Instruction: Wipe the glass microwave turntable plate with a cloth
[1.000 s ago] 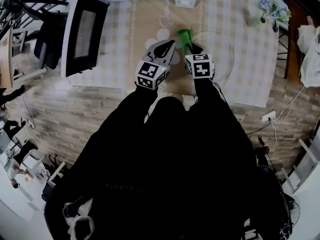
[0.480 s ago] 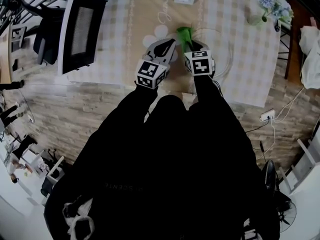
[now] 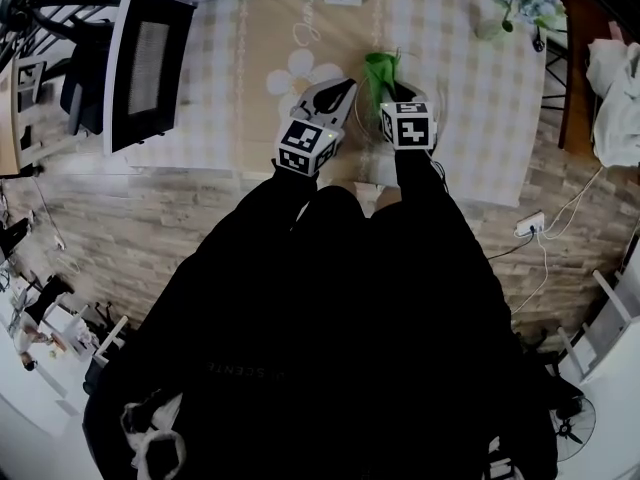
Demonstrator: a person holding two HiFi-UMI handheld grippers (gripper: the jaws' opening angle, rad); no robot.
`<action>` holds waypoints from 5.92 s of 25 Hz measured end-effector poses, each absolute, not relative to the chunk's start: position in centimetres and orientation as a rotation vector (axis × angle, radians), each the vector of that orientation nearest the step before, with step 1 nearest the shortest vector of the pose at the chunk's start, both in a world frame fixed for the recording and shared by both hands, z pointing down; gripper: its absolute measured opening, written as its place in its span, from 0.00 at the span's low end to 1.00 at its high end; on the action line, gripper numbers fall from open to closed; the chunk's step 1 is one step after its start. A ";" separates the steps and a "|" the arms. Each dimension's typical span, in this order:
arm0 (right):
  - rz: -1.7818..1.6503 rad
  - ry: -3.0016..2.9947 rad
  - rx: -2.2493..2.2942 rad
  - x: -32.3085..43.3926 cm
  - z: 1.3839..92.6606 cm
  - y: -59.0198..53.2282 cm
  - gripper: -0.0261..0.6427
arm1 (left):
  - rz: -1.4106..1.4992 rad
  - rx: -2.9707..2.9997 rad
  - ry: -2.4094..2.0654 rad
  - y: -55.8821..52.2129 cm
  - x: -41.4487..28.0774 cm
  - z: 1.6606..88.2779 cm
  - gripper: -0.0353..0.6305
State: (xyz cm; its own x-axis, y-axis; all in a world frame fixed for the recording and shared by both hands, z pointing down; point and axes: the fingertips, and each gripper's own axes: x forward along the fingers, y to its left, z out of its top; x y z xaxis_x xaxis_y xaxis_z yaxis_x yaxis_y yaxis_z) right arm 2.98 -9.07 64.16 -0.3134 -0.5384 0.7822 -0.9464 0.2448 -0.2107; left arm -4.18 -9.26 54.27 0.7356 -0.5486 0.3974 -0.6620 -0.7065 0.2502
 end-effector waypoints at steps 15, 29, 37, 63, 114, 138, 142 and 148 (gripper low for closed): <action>0.957 -1.865 1.477 11.0 63.9 -7.4 0.12 | 0.436 2.625 -0.807 -7.8 2.2 53.5 0.09; 1.009 -1.711 1.666 20.1 63.8 -5.0 0.12 | 0.446 2.631 -0.809 -6.0 2.7 53.5 0.09; 1.071 -1.775 1.705 21.7 61.7 -4.6 0.12 | 0.433 2.593 -0.904 -6.0 -0.2 53.8 0.09; 1.174 -2.169 1.236 -3.0 58.2 -5.4 0.12 | 0.397 2.474 -1.094 -6.5 -9.4 55.2 0.09; 1.094 -1.936 1.335 7.2 64.3 -1.6 0.12 | 0.501 2.545 -0.886 -5.9 -1.7 56.7 0.09; 1.055 -1.729 1.602 19.2 64.3 1.7 0.12 | 0.521 2.577 -0.838 -4.7 -0.2 56.6 0.09; 1.077 -1.765 1.603 18.7 62.9 2.1 0.12 | 0.516 2.569 -0.866 -4.7 -1.3 56.5 0.09; 1.131 -1.893 1.573 15.5 60.3 1.5 0.12 | 0.505 2.546 -0.917 -4.4 -3.3 56.5 0.09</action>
